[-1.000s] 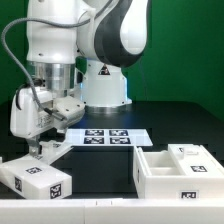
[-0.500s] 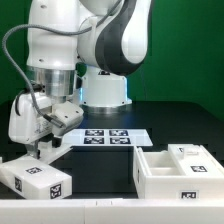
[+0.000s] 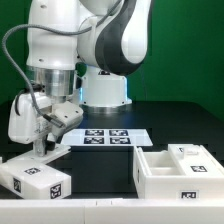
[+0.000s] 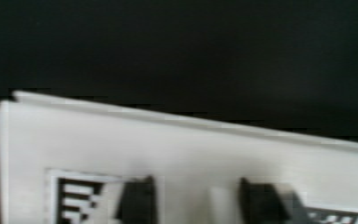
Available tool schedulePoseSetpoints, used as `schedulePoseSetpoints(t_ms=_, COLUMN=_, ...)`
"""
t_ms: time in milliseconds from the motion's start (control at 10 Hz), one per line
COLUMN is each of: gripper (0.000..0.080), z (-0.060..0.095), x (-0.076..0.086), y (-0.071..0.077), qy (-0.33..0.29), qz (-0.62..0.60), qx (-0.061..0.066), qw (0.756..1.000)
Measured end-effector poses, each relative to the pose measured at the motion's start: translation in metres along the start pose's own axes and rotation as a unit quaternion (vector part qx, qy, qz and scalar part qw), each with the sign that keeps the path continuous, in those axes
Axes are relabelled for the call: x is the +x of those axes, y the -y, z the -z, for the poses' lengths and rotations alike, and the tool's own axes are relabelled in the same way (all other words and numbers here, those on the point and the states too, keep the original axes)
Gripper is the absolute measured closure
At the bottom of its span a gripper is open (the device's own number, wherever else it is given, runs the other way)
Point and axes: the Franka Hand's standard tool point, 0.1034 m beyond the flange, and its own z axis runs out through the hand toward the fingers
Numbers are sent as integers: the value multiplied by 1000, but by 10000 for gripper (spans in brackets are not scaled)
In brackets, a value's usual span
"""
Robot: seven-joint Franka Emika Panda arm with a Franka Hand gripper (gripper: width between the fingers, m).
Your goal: Assemble cabinet
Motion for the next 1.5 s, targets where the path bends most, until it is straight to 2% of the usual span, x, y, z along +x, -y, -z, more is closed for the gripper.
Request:
schedulePoseSetpoints(t_ms=100, gripper=720, z=1, x=-3, y=-1, qy=2, qz=6, qx=-1, qw=1000)
schedulePoseSetpoints(t_ms=200, gripper=737, z=6, x=-18, y=-4, qy=13, qz=25, qx=-6, qw=1000)
schedulePoseSetpoints(t_ms=400, gripper=737, z=25, x=-44, y=-13, qy=37, qz=119, qx=2, qw=992)
schedulePoseSetpoints(t_ms=500, gripper=737, z=30, x=-47, y=-12, qy=40, qz=195, qx=7, qw=980)
schedulePoseSetpoints(t_ms=600, gripper=737, z=29, x=-40, y=-10, qy=37, qz=245, qx=9, qw=969)
schedulePoseSetpoints(t_ms=800, gripper=737, z=28, x=-40, y=-11, qy=35, qz=294, qx=9, qw=955)
schedulePoseSetpoints(t_ms=900, gripper=735, z=29, x=-44, y=-12, qy=31, qz=355, qx=6, qw=934)
schedulePoseSetpoints(t_ms=1000, gripper=735, z=33, x=-62, y=-16, qy=23, qz=444, qx=0, qw=896)
schedulePoseSetpoints(t_ms=1200, gripper=735, z=50, x=-91, y=-32, qy=32, qz=582, qx=8, qw=813)
schedulePoseSetpoints(t_ms=1300, gripper=735, z=55, x=-93, y=-33, qy=32, qz=627, qx=11, qw=778)
schedulePoseSetpoints(t_ms=1400, gripper=735, z=52, x=-88, y=-33, qy=30, qz=632, qx=9, qw=774)
schedulePoseSetpoints(t_ms=1500, gripper=735, z=52, x=-87, y=-32, qy=28, qz=665, qx=8, qw=747)
